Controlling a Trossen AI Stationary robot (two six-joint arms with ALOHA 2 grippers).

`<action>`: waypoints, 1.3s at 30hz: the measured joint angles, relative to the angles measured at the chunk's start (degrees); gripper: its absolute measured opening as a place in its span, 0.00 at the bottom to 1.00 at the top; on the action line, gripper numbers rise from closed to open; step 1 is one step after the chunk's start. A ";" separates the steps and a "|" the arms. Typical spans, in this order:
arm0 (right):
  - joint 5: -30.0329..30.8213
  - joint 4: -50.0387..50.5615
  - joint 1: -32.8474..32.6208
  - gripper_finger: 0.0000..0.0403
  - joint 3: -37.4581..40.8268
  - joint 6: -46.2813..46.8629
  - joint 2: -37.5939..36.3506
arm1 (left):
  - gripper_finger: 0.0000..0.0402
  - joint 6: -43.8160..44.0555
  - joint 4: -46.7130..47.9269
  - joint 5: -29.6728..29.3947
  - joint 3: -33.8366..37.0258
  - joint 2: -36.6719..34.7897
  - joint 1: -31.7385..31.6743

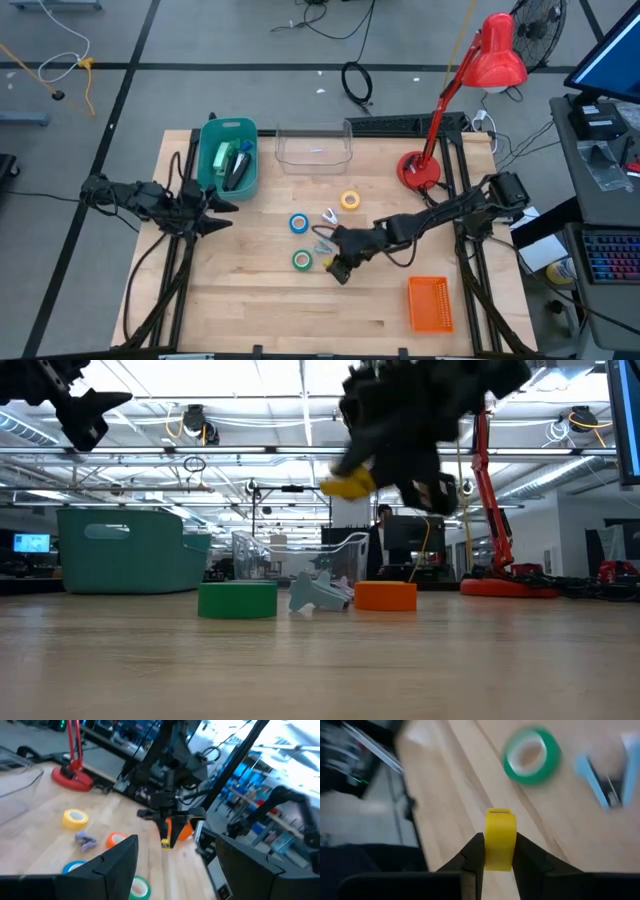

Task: Pick and place Stapler, Stapler remover, tape
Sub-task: Put the yellow stapler into the green bin

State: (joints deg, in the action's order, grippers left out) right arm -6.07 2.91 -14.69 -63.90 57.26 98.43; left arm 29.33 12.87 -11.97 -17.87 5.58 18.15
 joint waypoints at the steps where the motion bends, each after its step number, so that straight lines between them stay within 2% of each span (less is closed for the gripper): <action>1: 0.01 -1.59 0.47 0.16 0.00 -0.63 -0.30 | 0.67 -0.01 -0.59 -0.02 0.00 -0.01 0.00; 13: 0.28 -17.63 8.26 0.16 -0.02 -7.13 -0.81 | 0.67 5.48 -0.86 -0.06 0.00 0.12 -0.01; 17: 0.41 -21.66 10.86 0.16 -0.02 -9.70 -0.81 | 0.67 5.35 -1.49 -3.92 0.00 1.76 0.00; 27: -1.04 -29.61 17.63 0.16 -0.04 -16.24 -0.81 | 0.67 4.65 -16.31 -13.57 0.00 14.52 -1.37; 32: -3.40 -32.34 20.58 0.16 -0.07 -17.95 -0.81 | 0.67 4.77 -25.85 -14.08 0.00 20.19 -4.29; 39: -6.15 -37.05 22.28 0.16 -0.07 -19.20 -0.81 | 0.67 9.42 -33.10 -12.00 0.00 28.81 -8.01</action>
State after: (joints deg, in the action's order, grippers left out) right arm -12.22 -34.14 7.60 -63.96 38.07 97.62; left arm 38.75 -20.23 -23.97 -17.87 34.38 10.14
